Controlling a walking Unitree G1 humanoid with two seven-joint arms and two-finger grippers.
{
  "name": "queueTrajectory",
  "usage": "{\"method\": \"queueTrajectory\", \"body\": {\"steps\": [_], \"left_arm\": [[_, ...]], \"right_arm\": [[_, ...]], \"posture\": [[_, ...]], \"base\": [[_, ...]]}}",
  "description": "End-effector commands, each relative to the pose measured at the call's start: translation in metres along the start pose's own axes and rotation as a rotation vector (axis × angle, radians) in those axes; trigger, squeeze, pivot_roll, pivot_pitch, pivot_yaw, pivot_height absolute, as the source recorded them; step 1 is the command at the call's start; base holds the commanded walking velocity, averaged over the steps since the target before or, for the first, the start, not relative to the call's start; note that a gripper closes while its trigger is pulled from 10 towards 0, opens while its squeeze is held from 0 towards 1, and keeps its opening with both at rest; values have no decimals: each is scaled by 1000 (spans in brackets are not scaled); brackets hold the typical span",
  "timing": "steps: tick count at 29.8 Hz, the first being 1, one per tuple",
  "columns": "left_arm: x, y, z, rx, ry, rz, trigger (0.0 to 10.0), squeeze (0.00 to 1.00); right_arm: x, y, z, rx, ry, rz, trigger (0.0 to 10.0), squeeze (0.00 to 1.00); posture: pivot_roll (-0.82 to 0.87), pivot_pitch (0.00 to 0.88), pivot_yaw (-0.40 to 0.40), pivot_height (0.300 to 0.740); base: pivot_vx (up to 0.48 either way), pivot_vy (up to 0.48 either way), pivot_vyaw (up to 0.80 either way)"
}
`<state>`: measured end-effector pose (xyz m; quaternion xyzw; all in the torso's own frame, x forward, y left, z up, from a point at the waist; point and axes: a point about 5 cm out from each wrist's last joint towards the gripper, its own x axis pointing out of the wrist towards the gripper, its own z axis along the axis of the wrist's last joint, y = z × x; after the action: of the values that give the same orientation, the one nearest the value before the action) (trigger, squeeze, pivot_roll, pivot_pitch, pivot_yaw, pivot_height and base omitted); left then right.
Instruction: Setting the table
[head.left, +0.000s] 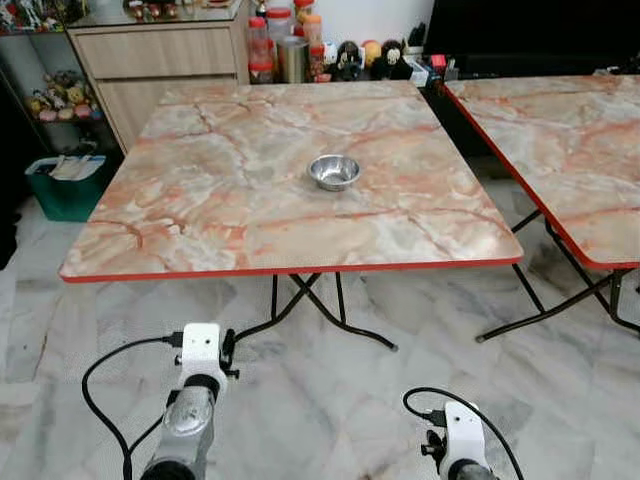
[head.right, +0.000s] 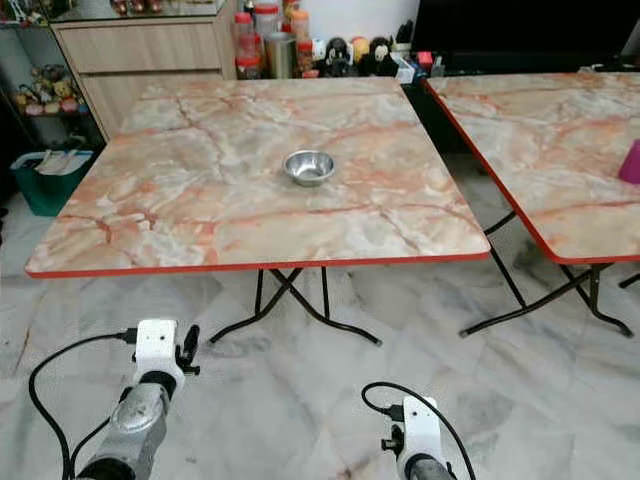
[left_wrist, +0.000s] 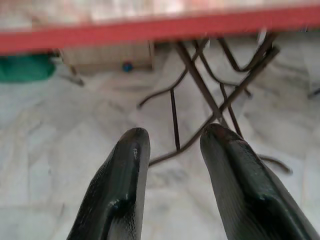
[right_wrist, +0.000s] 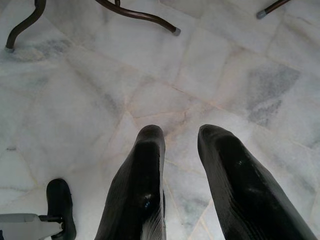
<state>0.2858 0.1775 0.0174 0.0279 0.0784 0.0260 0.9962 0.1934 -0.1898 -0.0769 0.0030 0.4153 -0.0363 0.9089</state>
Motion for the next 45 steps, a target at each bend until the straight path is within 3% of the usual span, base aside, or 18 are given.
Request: {"method": "queueTrajectory", "body": {"steps": [1,2,6,11,15,27,45], "left_arm": [[3,2,16,-13,-98,15,10000,0],[3,2,16,-13,-98,15,10000,0],[7,-3,47,-20,-256,0,10000,0],[15,-12,69,-23,-329,-25,10000,0],[34,-28,97,-21,-379,-74,10000,0],[40,-26,107,-25,-379,-69,10000,0],[40,-24,106,-29,-375,-62,10000,0]], "right_arm": [[0,0,0,-6,-1,4,10000,0],[0,0,0,-6,-1,4,10000,0],[0,-1,0,-13,1,5,10000,0],[1,1,2,-14,-3,8,10000,0],[1,3,5,-12,-12,10,10000,0],[0,-3,-1,2,12,-12,10000,0],[1,0,3,-13,-1,-6,10000,0]], "posture": [[0,0,-20,740],[0,0,-20,740],[6,0,-23,740],[6,0,-24,740],[1,0,-25,740],[-9,0,-18,740],[-5,0,-22,740]], "base": [[0,0,0],[0,0,0],[0,0,0],[0,0,0],[77,0,0],[419,0,-34],[480,0,-174]]}}
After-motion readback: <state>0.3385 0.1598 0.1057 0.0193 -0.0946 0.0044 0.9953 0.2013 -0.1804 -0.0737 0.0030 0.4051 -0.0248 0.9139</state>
